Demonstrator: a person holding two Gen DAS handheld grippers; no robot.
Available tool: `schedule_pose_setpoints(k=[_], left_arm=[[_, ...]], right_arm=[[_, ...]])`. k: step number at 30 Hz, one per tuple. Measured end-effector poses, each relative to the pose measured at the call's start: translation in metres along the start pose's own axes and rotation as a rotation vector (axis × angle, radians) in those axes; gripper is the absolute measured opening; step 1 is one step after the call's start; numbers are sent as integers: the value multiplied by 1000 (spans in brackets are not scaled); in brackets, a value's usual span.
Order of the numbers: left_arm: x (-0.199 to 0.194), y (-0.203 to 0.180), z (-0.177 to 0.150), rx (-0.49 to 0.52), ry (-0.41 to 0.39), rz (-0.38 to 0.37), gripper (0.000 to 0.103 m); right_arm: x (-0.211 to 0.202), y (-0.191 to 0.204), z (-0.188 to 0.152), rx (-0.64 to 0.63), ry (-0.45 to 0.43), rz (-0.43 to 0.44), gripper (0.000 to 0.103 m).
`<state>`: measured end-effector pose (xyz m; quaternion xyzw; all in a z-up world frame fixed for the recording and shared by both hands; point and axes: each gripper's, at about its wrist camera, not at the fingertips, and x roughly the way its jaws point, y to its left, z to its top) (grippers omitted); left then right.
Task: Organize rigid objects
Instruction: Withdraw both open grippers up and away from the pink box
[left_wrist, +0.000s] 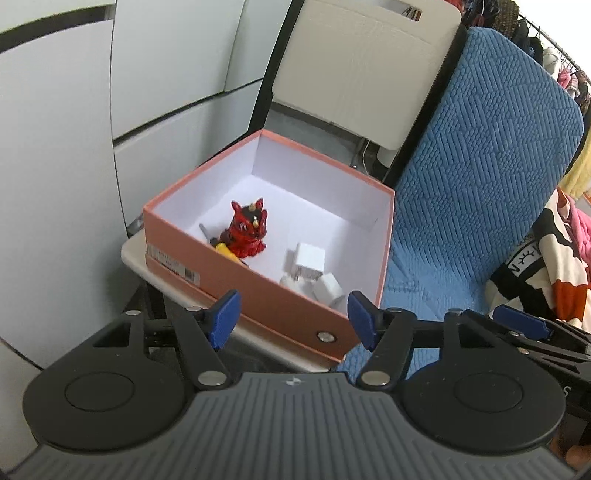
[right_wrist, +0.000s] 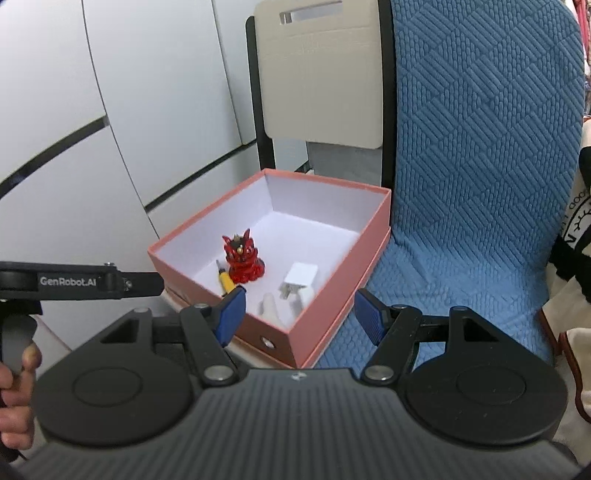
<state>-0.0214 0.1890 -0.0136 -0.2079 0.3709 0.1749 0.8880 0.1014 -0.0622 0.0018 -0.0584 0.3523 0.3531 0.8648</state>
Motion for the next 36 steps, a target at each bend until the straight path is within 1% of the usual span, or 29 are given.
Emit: schedule_pose_setpoints(k=[1, 3, 5, 7, 9, 10, 11, 13, 20, 26, 36], left_arm=[[-1, 0, -2, 5, -5, 10, 74], [-4, 0, -3, 10, -20, 33, 92], [-8, 0, -3, 10, -26, 33, 96], [-11, 0, -1, 15, -26, 38, 98], [-15, -3, -1, 30, -37, 47, 101], [-16, -5, 0, 40, -41, 49, 101], [-18, -6, 0, 47, -46, 51, 101], [-22, -7, 0, 56, -55, 50, 101], [-29, -8, 1, 68, -67, 58, 102], [-34, -10, 0, 82, -53, 54, 102], [-42, -8, 0, 77, -66, 84, 102]], right_arm=[[0, -1, -1, 0, 3, 0, 68], [1, -2, -4, 1, 5, 0, 68], [3, -1, -6, -6, 9, -17, 68], [4, -1, -7, -10, 13, -14, 68], [3, -3, -7, 11, 15, -3, 72], [3, -4, -6, 19, 11, -3, 79], [2, -4, -5, 18, 7, -9, 92], [1, -4, -3, 3, -1, -19, 103], [-4, -4, -2, 5, 3, -24, 103], [-10, -2, -2, 4, 6, -18, 103], [-11, 2, -6, 4, 8, -16, 103]])
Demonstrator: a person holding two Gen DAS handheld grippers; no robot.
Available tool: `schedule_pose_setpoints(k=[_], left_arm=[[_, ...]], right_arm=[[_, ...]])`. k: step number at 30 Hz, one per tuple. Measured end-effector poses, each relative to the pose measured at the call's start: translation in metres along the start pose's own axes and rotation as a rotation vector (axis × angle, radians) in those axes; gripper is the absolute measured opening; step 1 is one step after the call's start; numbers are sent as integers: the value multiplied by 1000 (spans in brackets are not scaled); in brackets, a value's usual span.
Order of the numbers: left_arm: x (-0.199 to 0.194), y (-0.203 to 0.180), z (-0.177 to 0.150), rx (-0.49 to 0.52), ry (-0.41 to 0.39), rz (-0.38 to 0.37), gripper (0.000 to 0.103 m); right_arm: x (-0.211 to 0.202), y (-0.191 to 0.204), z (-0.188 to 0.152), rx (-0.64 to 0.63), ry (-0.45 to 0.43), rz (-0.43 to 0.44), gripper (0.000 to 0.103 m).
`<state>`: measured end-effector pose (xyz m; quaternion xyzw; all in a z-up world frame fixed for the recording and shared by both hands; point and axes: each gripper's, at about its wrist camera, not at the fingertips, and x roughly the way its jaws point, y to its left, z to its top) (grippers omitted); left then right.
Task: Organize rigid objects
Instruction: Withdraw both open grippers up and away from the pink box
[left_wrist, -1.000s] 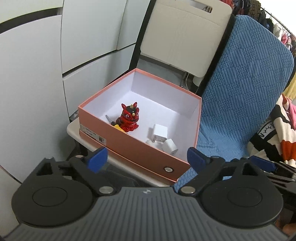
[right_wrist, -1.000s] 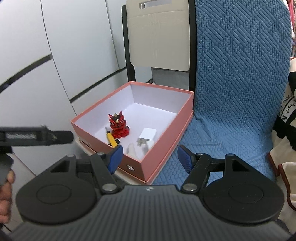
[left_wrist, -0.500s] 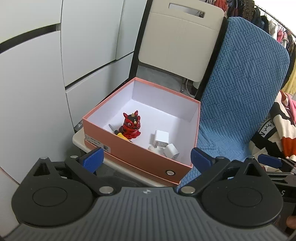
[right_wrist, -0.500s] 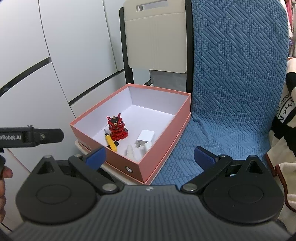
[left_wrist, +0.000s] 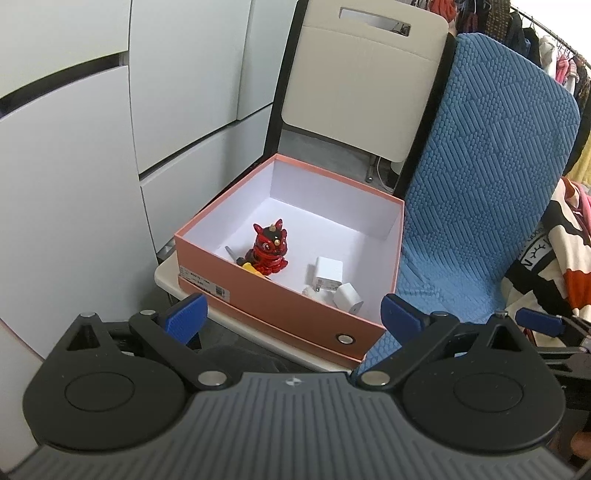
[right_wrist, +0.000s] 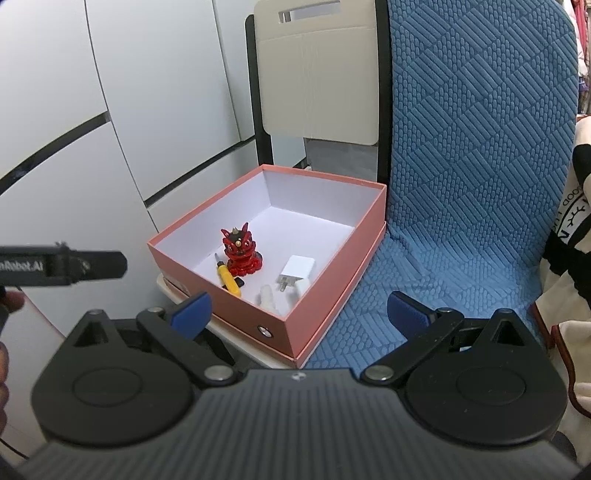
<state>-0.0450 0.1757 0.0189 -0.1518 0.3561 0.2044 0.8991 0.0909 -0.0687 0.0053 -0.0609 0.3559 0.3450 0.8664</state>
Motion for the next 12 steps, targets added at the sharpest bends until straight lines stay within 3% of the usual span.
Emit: schedule_pose_setpoints(k=[12], left_arm=[[-1, -8, -2, 18, 2, -25, 102]], right_arm=[[0, -4, -2, -2, 12, -11, 103]])
